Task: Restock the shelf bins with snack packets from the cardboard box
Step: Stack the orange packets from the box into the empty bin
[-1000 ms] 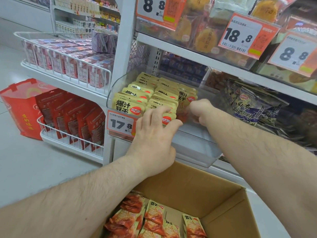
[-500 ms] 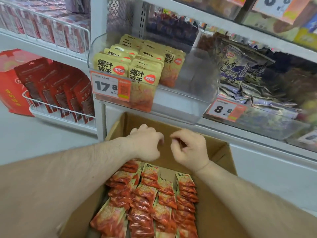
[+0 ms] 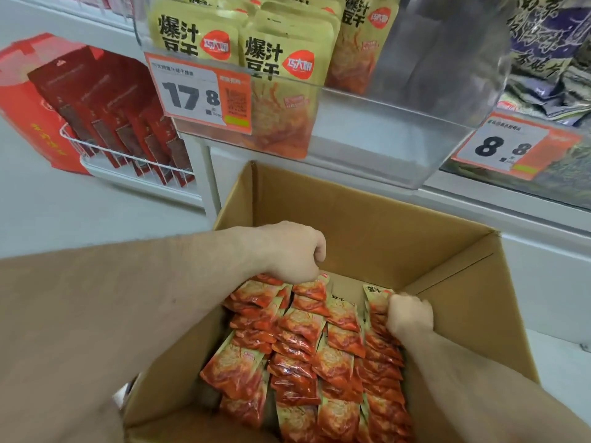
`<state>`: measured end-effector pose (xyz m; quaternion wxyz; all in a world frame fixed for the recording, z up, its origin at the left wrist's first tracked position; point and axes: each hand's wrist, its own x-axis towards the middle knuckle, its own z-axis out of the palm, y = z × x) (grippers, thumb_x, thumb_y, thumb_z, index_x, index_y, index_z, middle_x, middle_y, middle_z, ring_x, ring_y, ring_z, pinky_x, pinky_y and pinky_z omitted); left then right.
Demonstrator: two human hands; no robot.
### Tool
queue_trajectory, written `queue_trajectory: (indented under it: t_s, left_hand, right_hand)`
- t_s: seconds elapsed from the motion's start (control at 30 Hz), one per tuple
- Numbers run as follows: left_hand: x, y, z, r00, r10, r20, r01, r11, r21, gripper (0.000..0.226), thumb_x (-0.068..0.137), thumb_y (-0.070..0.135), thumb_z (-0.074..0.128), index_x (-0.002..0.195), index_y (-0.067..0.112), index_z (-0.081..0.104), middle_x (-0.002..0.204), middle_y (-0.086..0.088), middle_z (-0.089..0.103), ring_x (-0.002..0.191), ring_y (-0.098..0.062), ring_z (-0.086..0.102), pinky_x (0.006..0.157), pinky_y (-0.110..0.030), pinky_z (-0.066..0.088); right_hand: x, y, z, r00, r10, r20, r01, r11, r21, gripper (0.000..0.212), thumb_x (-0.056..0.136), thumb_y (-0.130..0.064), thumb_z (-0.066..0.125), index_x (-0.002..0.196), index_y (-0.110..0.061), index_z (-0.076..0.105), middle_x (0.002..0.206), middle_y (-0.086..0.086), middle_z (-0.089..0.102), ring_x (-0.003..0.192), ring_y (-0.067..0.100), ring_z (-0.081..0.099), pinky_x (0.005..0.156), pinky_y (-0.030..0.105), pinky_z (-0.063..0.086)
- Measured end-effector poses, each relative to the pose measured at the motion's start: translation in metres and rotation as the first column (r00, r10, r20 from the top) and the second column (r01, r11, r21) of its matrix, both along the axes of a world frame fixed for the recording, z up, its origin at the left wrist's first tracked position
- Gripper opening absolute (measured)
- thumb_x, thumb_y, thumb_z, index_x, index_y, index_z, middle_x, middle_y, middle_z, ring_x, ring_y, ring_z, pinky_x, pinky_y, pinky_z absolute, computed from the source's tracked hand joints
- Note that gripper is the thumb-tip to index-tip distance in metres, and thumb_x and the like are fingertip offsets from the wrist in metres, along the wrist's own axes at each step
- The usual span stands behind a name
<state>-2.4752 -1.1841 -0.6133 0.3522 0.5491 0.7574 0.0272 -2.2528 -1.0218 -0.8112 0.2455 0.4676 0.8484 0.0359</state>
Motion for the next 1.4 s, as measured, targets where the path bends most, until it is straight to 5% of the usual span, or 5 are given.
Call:
queue_trajectory:
  t_s: [0.3, 0.53, 0.67, 0.97, 1.4]
  left_hand:
    - [-0.012, -0.005, -0.011, 0.946, 0.276, 0.17, -0.246, 0.953, -0.175, 0.019, 0.092, 0.021, 0.06, 0.109, 0.018, 0.067, 0.107, -0.007, 0.07, 0.085, -0.019, 0.062, 0.074, -0.034, 0.054]
    - [-0.023, -0.006, 0.002, 0.367, 0.78, 0.507, -0.579, 0.618, -0.532, 0.071, 0.098, 0.046, 0.053, 0.152, 0.006, 0.028, 0.141, -0.026, 0.051, 0.111, -0.043, 0.063, 0.077, -0.046, 0.058]
    - [-0.027, -0.01, 0.006, 0.305, 0.746, 0.592, -0.674, 0.608, -0.419, 0.018, 0.091, 0.007, 0.067, 0.107, -0.001, 0.063, 0.11, -0.022, 0.069, 0.079, -0.028, 0.073, 0.068, -0.036, 0.063]
    - [-0.051, -0.028, 0.013, 0.879, 0.477, -0.002, -0.476, 0.877, 0.07, 0.049, 0.086, 0.004, 0.061, 0.13, 0.011, 0.042, 0.116, -0.011, 0.059, 0.097, -0.029, 0.061, 0.065, -0.034, 0.055]
    - [-0.057, -0.024, 0.002, 0.907, 0.421, -0.009, -0.421, 0.907, -0.021, 0.053, 0.091, 0.007, 0.063, 0.136, 0.016, 0.037, 0.121, -0.008, 0.059, 0.102, -0.027, 0.06, 0.077, -0.037, 0.056]
  right_hand:
    - [-0.011, 0.004, 0.006, 0.916, 0.224, -0.332, -0.181, 0.971, 0.156, 0.012, 0.096, -0.02, 0.048, 0.104, -0.016, 0.057, 0.1, 0.003, 0.067, 0.089, 0.027, 0.065, 0.07, 0.034, 0.044]
    - [-0.067, -0.063, 0.088, 0.282, 0.424, -0.861, -0.324, 0.886, 0.33, 0.01, 0.091, -0.019, 0.049, 0.099, -0.015, 0.053, 0.085, 0.006, 0.073, 0.06, 0.03, 0.068, 0.056, 0.034, 0.054]
    - [-0.082, -0.102, 0.12, 0.055, 0.448, -0.892, -0.488, 0.791, 0.368, 0.013, 0.091, -0.024, 0.047, 0.103, -0.018, 0.047, 0.113, 0.009, 0.071, 0.088, 0.023, 0.068, 0.077, 0.032, 0.053]
    - [-0.085, -0.051, 0.049, 0.685, -0.404, -0.607, 0.151, 0.893, -0.424, 0.018, 0.096, -0.026, 0.051, 0.094, -0.015, 0.065, 0.09, 0.0, 0.067, 0.089, 0.025, 0.063, 0.072, 0.028, 0.047]
    - [-0.115, -0.055, -0.016, 0.662, -0.711, -0.238, 0.459, 0.635, -0.621, 0.026, 0.1, -0.021, 0.047, 0.1, -0.002, 0.065, 0.11, 0.015, 0.07, 0.103, 0.031, 0.066, 0.082, 0.033, 0.054]
